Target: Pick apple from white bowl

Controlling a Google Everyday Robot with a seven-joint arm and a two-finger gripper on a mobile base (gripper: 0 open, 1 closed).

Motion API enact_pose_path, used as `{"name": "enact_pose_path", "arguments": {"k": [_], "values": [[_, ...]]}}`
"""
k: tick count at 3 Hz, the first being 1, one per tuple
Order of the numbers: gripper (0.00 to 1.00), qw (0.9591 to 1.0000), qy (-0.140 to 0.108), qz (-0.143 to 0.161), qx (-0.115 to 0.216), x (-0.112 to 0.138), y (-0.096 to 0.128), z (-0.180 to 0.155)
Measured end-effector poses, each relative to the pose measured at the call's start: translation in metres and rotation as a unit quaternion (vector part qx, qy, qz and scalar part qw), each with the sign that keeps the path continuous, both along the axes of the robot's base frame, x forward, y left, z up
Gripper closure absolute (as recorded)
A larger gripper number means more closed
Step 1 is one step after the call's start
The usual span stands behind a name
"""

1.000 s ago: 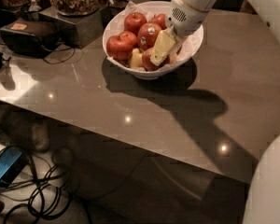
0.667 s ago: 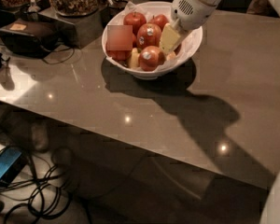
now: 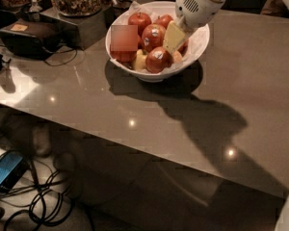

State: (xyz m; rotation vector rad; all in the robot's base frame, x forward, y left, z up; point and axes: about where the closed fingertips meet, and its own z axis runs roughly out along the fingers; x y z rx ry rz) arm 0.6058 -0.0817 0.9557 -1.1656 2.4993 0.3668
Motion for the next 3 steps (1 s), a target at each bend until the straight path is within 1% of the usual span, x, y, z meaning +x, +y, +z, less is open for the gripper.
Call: {"name": "enact_pose_path", "arguments": {"k": [3], "values": [[0.12, 1.0000, 0.000, 0.000, 0.000, 0.0000, 0.0000, 0.0000]]}}
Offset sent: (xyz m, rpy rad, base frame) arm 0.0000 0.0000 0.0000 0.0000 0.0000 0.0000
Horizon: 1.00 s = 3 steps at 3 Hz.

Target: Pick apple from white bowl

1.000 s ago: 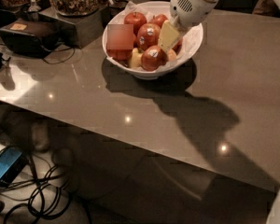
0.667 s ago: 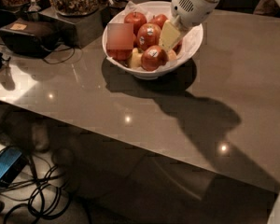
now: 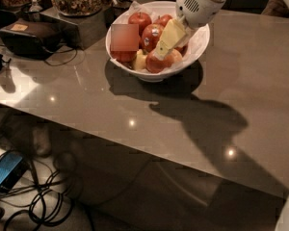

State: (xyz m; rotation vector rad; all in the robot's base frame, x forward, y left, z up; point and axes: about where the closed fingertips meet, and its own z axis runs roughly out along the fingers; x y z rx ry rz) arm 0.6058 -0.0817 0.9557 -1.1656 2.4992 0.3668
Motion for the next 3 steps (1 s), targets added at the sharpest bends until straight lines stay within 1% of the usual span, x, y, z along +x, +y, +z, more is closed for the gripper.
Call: {"name": "enact_pose_path", "arguments": {"k": [1, 2, 3], "values": [[0.00, 1.0000, 0.000, 0.000, 0.000, 0.0000, 0.0000, 0.0000], [0.00, 1.0000, 0.000, 0.000, 0.000, 0.0000, 0.0000, 0.0000], [0.00, 0.9999, -0.009, 0.010, 0.005, -0.0002, 0.0053, -0.0023]]}}
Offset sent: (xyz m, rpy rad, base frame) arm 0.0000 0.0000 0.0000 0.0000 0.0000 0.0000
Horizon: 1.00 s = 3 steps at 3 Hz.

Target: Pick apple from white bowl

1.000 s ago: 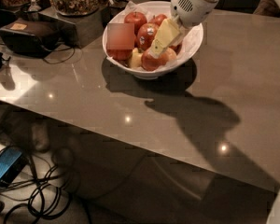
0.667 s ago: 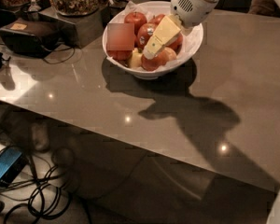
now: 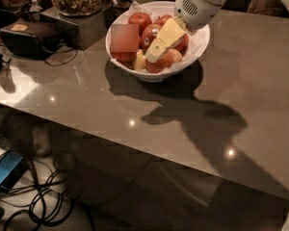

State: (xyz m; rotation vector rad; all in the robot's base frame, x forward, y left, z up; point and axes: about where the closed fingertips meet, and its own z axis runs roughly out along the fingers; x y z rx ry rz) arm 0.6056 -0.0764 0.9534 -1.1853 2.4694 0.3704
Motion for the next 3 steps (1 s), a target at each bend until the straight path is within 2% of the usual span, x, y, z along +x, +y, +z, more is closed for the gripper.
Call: {"name": "enact_pose_path", "arguments": {"k": [1, 3], "values": [[0.00, 1.0000, -0.003, -0.003, 0.006, 0.0021, 0.0003, -0.0025], [0.33, 0.9999, -0.007, -0.009, 0.008, 0.0035, -0.0006, -0.0021]]}}
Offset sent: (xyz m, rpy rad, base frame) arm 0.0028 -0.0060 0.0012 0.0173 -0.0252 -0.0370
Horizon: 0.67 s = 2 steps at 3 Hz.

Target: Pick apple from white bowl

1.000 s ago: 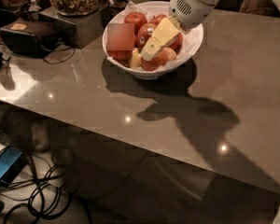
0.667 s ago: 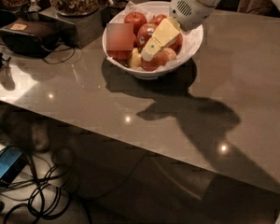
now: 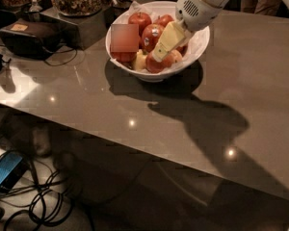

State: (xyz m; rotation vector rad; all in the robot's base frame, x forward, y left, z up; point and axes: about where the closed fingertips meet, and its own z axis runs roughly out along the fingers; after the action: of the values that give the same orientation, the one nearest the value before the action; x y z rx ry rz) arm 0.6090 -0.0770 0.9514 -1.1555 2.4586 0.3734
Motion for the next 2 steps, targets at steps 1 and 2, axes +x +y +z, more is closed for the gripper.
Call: {"name": "enact_pose_path", "arguments": {"k": [1, 2], "values": [[0.35, 1.0000, 0.001, 0.000, 0.000, 0.0001, 0.0005, -0.0004], [0.43, 1.0000, 0.007, 0.002, 0.000, 0.0004, 0.0032, -0.0033]]}}
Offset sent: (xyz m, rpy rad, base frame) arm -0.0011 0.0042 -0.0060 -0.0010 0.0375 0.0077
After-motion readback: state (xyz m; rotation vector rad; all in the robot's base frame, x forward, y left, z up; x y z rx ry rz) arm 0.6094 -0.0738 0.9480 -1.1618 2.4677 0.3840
